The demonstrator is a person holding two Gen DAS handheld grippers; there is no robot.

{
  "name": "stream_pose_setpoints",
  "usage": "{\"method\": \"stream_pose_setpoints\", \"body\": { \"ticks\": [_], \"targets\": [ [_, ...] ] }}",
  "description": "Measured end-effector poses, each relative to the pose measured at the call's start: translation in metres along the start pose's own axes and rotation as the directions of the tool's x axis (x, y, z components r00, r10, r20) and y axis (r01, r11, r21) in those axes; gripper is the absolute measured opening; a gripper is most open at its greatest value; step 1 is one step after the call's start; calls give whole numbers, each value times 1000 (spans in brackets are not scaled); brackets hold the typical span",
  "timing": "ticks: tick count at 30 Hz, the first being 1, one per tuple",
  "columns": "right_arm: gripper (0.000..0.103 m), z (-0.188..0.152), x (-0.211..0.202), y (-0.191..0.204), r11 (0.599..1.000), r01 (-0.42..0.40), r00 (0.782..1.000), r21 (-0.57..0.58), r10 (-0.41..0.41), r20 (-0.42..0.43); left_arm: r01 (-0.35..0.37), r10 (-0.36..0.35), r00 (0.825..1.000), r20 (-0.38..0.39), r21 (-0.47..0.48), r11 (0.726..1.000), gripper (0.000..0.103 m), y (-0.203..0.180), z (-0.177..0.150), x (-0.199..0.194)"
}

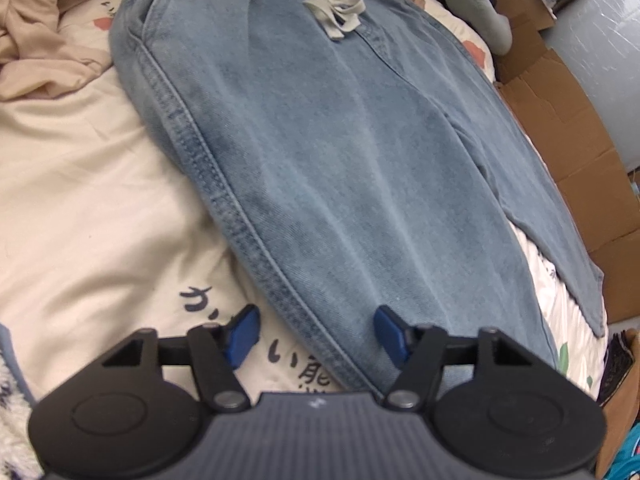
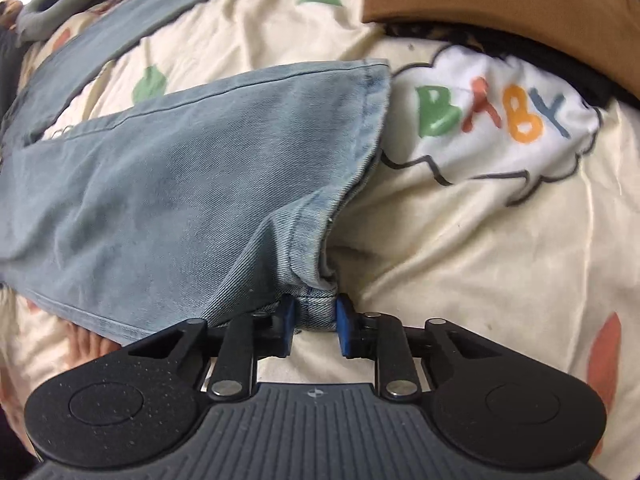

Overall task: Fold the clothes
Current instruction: 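Grasp the folded jeans leg hem with the right gripper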

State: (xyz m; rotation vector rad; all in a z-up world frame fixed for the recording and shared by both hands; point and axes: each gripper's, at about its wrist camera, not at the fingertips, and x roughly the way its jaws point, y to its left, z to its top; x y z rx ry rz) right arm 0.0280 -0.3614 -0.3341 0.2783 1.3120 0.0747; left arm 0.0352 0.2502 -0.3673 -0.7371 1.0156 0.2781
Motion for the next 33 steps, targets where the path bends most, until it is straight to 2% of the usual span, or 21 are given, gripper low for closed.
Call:
{"method": "stream_pose_setpoints", "body": {
  "ticks": [3,8,9,14,18,20,22,23,26,30,33],
  "targets": [
    [20,3,-20,-1,1000,6,1000,13,-6,-18,20,-20,1000,2,-19,1000,55,0,2,-2],
    [17,-15,-45,-14,996,-26,998,85,30,-48,25,-24,1000,11,-19,1000,54,0,2,-11],
    [7,-19,-47,-18,993,-38,998,110,43,-48,27,-27,1000,12,-19,999,54,0,3,-13],
    [7,-36,-36,-41,960,-117,992,255,126,-19,20,-20,1000,14,-12,1000,54,-1,5,-20],
    [14,-47,-25,-62,909,-177,982,378,187,11,19,-18,1000,17,-6,1000,54,-1,7,-27],
    [23,-53,-20,-73,876,-206,976,437,216,28,19,-19,1000,19,7,1000,54,-2,7,-29],
    [44,-60,-16,-80,847,-237,968,476,247,43,20,-20,999,25,7,1000,54,-2,7,-29],
    [47,-63,-14,-83,832,-253,964,493,263,50,21,-21,999,29,3,1000,54,-1,8,-29],
    [47,-74,-7,-91,783,-300,947,545,311,75,36,-35,998,44,-26,999,54,1,9,-30],
    [47,-81,11,-88,713,-381,915,589,380,132,44,-40,997,60,-67,997,54,3,13,-28],
    [45,-80,20,-87,671,-420,898,611,404,174,43,-36,997,72,-93,995,54,6,14,-27]
  ]
}}
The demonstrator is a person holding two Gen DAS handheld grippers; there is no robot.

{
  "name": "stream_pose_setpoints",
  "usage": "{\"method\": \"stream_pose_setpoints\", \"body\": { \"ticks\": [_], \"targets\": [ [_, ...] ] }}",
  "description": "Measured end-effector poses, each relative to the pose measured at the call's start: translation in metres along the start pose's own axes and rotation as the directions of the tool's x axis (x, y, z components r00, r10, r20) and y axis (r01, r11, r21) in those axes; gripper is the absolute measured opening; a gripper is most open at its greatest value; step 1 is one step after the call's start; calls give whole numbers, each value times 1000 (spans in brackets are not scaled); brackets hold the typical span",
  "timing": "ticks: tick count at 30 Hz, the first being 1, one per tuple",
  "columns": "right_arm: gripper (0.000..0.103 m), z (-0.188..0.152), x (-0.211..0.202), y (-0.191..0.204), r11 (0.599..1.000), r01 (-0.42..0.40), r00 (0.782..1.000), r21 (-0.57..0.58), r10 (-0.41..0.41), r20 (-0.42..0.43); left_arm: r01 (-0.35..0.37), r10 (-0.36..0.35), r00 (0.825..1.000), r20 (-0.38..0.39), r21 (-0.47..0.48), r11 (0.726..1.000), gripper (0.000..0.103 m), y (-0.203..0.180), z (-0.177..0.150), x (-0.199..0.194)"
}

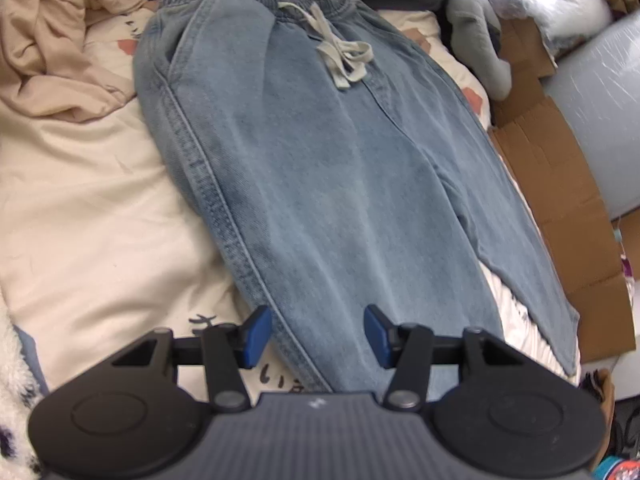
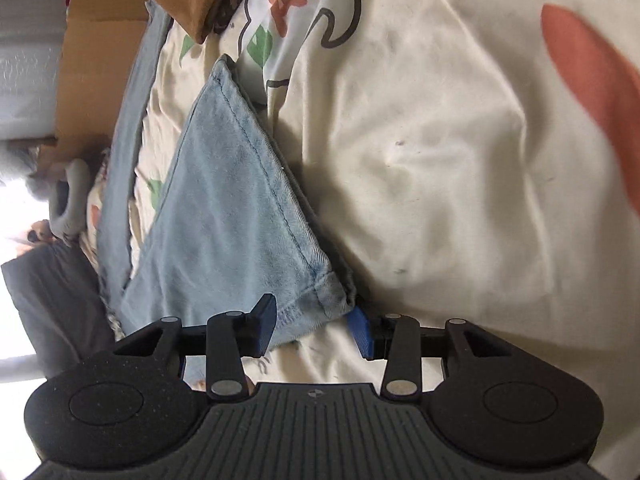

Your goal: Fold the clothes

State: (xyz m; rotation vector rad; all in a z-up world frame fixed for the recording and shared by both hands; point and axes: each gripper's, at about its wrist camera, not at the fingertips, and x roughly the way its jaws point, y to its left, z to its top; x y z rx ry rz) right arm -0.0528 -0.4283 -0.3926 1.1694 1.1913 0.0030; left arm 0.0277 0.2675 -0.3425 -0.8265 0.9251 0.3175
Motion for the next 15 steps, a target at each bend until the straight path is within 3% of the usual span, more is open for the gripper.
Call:
{"method": "stream_pose_setpoints", "body": {
  "ticks": [4,5,9,15],
  "targets": [
    [17,2,-2,5,1000,-21,999,8,20,29,1,0,1000,14,-49,999,54,11,2,2],
    [15,3,-4,8,1000,-27,999,-4,27,35,-6,6,1000,16,-54,999,54,14,2,3],
    [10,3,-14,25,998,-36,997,-50,39,60,-24,29,999,40,-112,993,54,32,2,4],
    [8,-2,-46,54,993,-11,996,-120,21,82,34,-17,996,86,-203,979,53,55,3,7]
  ]
}}
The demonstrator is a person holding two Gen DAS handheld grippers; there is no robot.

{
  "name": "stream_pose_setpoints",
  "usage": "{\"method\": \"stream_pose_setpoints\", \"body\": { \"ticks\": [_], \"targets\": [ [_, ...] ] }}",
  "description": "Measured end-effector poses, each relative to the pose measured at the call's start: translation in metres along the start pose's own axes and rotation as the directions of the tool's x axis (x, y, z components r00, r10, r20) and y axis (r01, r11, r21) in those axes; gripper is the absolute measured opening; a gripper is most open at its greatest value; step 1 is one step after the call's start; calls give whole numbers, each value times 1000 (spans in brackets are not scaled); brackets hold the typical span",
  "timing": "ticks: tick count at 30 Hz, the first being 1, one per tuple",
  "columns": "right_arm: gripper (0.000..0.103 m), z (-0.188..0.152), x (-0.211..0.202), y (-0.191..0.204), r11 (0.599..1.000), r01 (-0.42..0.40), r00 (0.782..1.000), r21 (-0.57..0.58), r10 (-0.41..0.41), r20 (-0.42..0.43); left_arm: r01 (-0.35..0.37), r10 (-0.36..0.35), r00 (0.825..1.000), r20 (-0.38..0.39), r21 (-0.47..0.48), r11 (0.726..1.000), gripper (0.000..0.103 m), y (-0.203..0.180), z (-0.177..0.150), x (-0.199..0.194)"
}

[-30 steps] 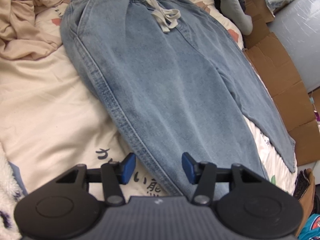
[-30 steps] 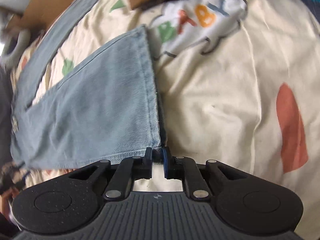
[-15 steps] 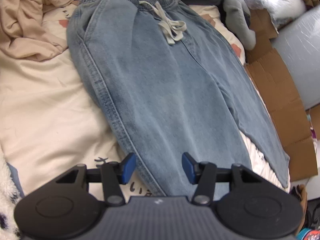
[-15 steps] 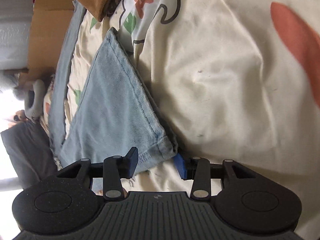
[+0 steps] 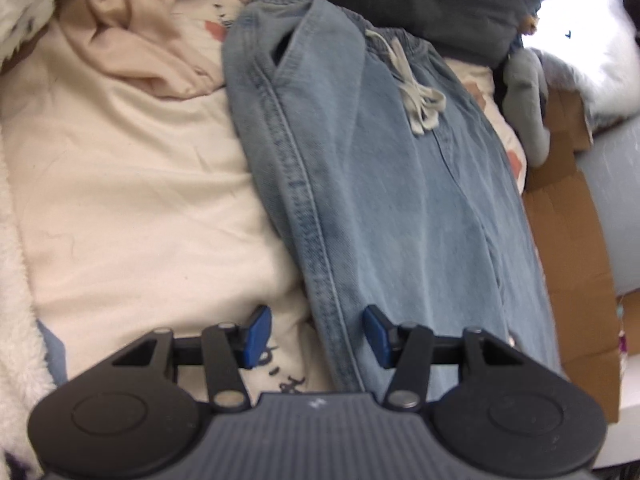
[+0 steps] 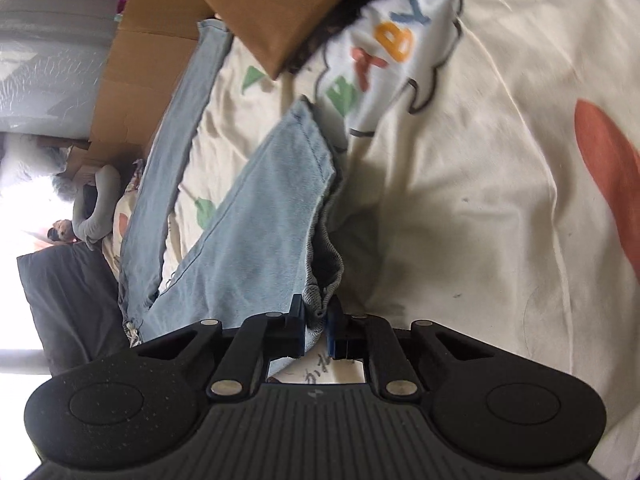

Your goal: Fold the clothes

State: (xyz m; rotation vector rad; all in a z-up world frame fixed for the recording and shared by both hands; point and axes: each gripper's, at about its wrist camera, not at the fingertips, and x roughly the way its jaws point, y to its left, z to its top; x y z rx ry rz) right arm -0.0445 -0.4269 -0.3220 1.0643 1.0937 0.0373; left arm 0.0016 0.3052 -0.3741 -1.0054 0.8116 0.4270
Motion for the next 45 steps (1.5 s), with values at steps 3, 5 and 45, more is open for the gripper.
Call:
{"method": "stream_pose_setpoints", "body": {
  "ticks": [3,5,45],
  "targets": [
    [8,1,-12,18,998,50,999,-40,-51,-14,67,-66,997,-29,29,997,43,2,5,11],
    [8,2,-19,30,995,80,997,-66,-81,-20,69,-68,997,-29,46,997,34,2,8,16],
    [8,-36,-17,33,946,279,928,-167,-310,-207,-208,206,976,76,18,978,12,6,126,12]
  ]
}}
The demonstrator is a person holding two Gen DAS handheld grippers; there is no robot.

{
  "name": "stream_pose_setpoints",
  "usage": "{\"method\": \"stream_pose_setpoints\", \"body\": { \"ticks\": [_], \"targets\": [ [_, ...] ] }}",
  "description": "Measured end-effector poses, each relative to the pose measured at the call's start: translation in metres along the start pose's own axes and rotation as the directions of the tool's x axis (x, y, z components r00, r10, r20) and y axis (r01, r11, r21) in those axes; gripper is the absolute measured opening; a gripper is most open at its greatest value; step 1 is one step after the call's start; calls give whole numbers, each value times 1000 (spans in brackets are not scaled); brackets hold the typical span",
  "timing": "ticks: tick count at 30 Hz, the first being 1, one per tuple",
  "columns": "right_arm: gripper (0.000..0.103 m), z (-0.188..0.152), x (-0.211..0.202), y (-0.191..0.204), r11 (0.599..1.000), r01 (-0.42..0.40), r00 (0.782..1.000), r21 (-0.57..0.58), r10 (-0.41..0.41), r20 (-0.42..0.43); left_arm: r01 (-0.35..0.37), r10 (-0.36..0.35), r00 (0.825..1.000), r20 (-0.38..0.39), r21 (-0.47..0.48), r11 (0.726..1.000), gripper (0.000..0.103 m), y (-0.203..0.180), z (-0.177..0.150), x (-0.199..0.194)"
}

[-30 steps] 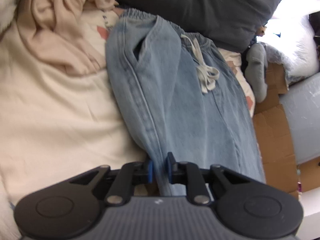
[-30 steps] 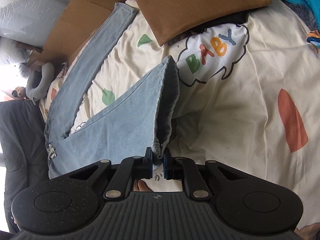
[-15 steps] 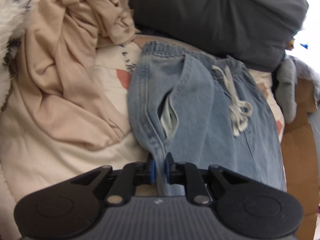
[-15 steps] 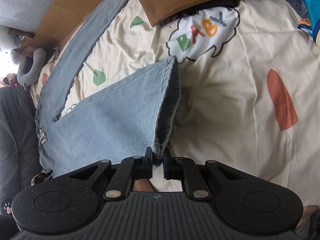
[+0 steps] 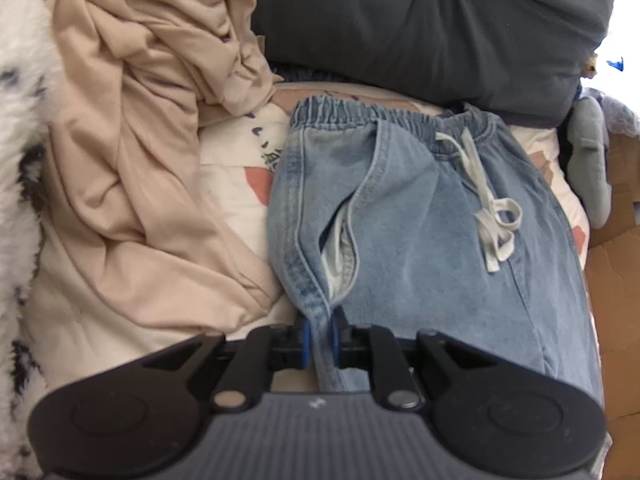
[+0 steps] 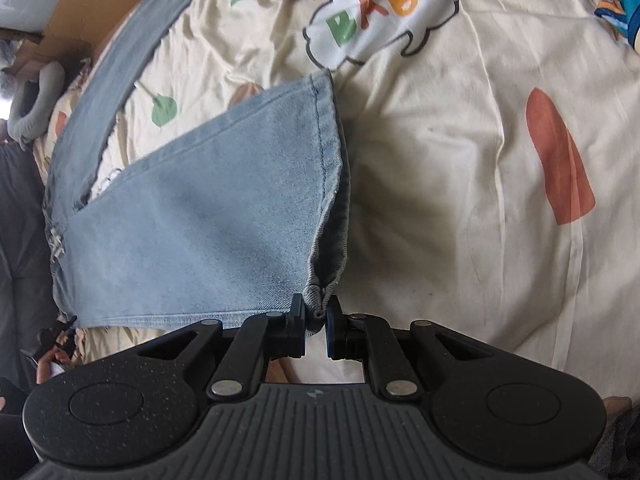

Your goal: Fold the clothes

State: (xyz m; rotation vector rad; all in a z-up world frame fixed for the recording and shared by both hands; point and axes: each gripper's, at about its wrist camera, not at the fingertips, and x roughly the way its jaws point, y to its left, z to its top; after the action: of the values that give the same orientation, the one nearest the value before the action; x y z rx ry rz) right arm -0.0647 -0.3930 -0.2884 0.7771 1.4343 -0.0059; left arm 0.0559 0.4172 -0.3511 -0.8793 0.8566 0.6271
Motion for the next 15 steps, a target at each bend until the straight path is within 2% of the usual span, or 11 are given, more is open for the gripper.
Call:
{"method": "stream_pose_setpoints", "body": {
  "ticks": [9,12,15],
  "targets": [
    [8,2,27,-10,999,33,998,20,-32,-53,-46,46,999,-5,28,999,18,-3,18,21],
    [8,3,36,-13,999,40,997,27,-38,-72,-27,27,999,35,-21,999,18,3,27,17],
    [8,4,45,-15,999,49,994,24,-46,-94,-36,35,999,27,22,999,18,2,34,17]
  ]
}}
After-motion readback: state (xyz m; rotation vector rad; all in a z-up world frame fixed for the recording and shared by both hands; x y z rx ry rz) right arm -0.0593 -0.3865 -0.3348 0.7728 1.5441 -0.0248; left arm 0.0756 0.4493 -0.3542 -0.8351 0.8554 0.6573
